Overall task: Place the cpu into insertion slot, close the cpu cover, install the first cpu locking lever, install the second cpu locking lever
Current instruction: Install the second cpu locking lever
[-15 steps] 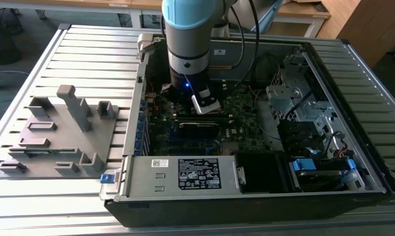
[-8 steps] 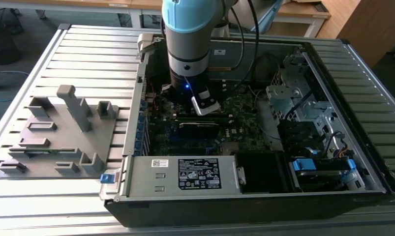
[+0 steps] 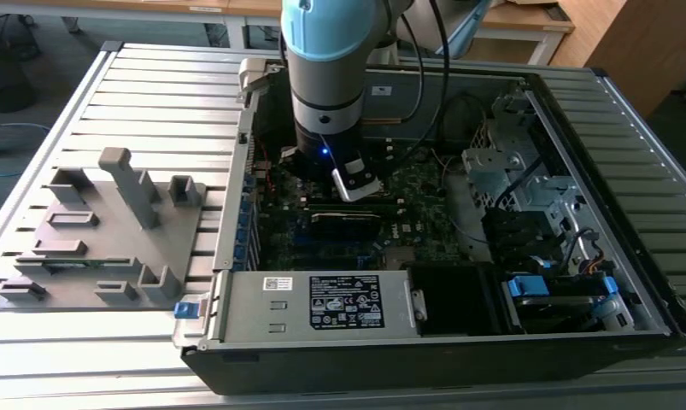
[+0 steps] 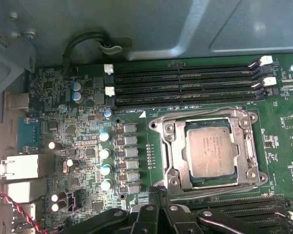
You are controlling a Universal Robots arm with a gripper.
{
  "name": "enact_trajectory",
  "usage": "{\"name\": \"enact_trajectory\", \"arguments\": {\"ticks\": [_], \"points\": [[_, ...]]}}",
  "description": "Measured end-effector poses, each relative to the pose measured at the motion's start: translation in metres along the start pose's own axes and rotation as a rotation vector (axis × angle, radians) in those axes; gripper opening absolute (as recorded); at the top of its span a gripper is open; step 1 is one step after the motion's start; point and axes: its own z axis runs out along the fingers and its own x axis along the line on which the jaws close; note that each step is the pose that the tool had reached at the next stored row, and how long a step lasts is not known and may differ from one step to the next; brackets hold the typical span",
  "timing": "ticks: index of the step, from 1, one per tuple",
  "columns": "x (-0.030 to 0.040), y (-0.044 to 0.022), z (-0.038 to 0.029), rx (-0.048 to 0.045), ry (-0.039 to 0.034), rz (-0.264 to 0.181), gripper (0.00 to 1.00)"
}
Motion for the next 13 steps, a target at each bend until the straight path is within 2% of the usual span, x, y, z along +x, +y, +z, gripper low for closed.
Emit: {"name": "enact_trajectory", "arguments": {"ticks": [7, 13], "points": [[0.0001, -0.0002, 0.0010, -0.0062, 0.0006, 0.000, 0.10], [0.0010, -0.0003, 0.0014, -0.0068, 0.0006, 0.000, 0.10]]}}
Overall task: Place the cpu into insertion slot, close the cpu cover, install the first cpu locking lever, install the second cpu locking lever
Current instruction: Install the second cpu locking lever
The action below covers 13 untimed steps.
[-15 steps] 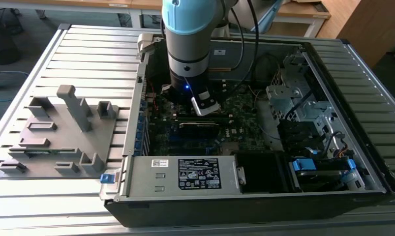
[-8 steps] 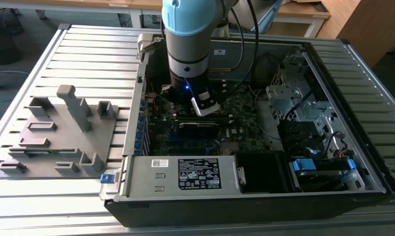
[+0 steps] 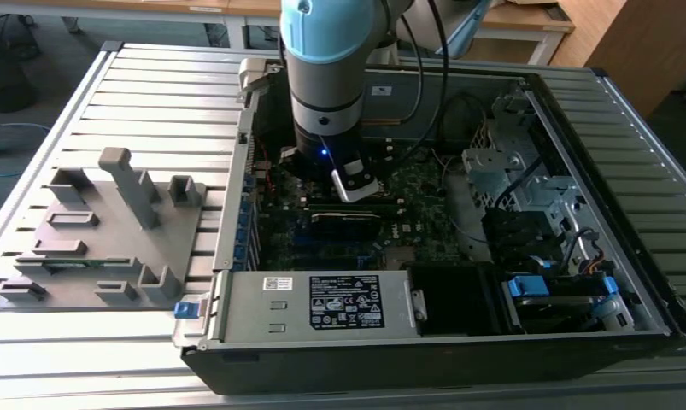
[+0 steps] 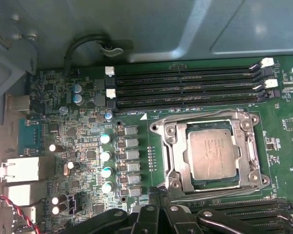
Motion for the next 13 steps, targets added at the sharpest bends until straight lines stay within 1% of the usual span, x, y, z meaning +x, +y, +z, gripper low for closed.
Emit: {"name": "enact_trajectory", "arguments": {"ticks": [13], "points": [[0.0003, -0.0005, 0.0027, -0.0001, 0.0000, 0.000, 0.10]]}}
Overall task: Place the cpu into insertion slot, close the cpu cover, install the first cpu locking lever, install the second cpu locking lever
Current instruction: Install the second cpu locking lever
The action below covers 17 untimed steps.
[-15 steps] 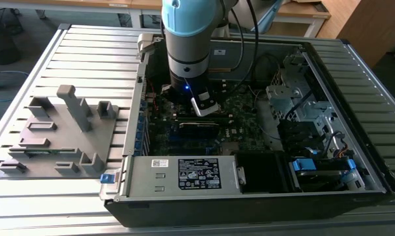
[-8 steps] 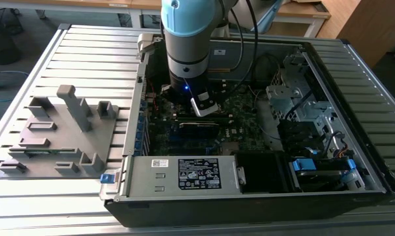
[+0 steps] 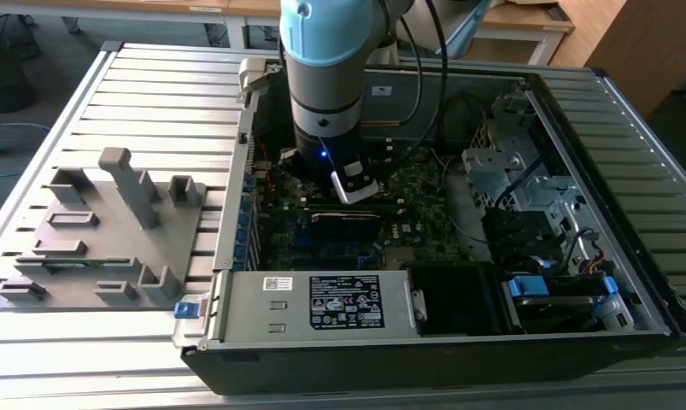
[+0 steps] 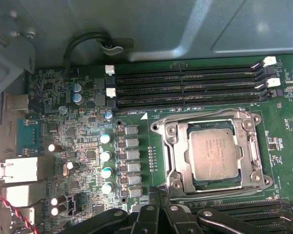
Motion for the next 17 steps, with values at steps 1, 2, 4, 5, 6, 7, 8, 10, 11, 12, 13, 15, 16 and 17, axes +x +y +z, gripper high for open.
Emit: {"name": "enact_trajectory", "arguments": {"ticks": [1, 2, 4, 5, 6, 7, 8, 10, 11, 12, 13, 15, 16, 17], "points": [[0.0000, 0.0000, 0.0002, 0.0000, 0.0000, 0.000, 0.10], [0.0000, -0.0001, 0.0004, 0.0000, 0.0000, 0.000, 0.10], [0.0000, -0.0001, 0.0007, 0.0001, 0.0000, 0.000, 0.10], [0.0000, -0.0002, 0.0008, 0.0000, 0.0000, 0.000, 0.10], [0.0000, -0.0002, 0.0009, 0.0001, 0.0000, 0.000, 0.10], [0.0000, -0.0002, 0.0010, 0.0000, 0.0000, 0.000, 0.10], [0.0000, -0.0002, 0.0012, 0.0001, 0.0000, 0.000, 0.10], [0.0000, -0.0003, 0.0017, 0.0001, 0.0000, 0.000, 0.10], [0.0001, -0.0003, 0.0018, 0.0003, 0.0000, 0.000, 0.10], [0.0000, -0.0003, 0.0019, 0.0004, 0.0000, 0.000, 0.10], [0.0001, -0.0003, 0.0020, 0.0004, 0.0000, 0.000, 0.10], [0.0001, -0.0004, 0.0021, 0.0003, 0.0000, 0.000, 0.10], [0.0001, -0.0004, 0.0021, 0.0003, -0.0001, 0.000, 0.10], [0.0001, -0.0004, 0.0021, 0.0003, 0.0000, 0.000, 0.10]]}}
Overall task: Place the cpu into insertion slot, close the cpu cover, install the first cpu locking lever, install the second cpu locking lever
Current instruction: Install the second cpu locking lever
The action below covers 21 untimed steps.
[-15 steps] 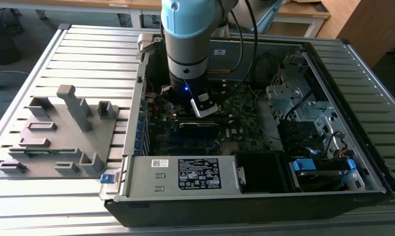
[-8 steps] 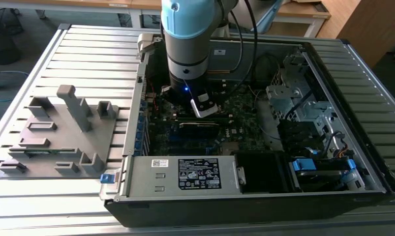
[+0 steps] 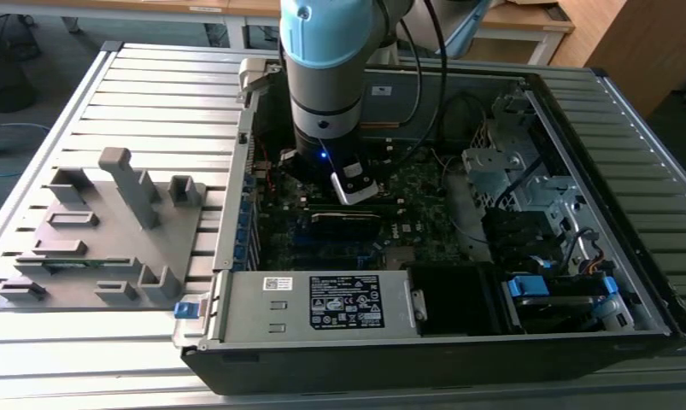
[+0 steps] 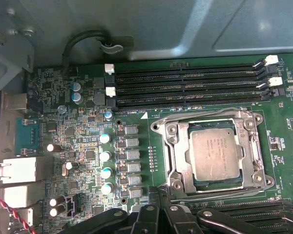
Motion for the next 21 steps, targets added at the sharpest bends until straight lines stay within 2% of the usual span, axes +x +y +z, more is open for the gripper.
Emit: {"name": "enact_trajectory", "arguments": {"ticks": [5, 10, 21], "points": [[0.0000, 0.0000, 0.0001, 0.0080, -0.0009, 0.000, 0.10], [0.0000, 0.0002, -0.0011, 0.0089, -0.0008, 0.000, 0.10], [-0.0005, 0.0026, -0.0136, 0.0086, -0.0009, 0.000, 0.10]]}}
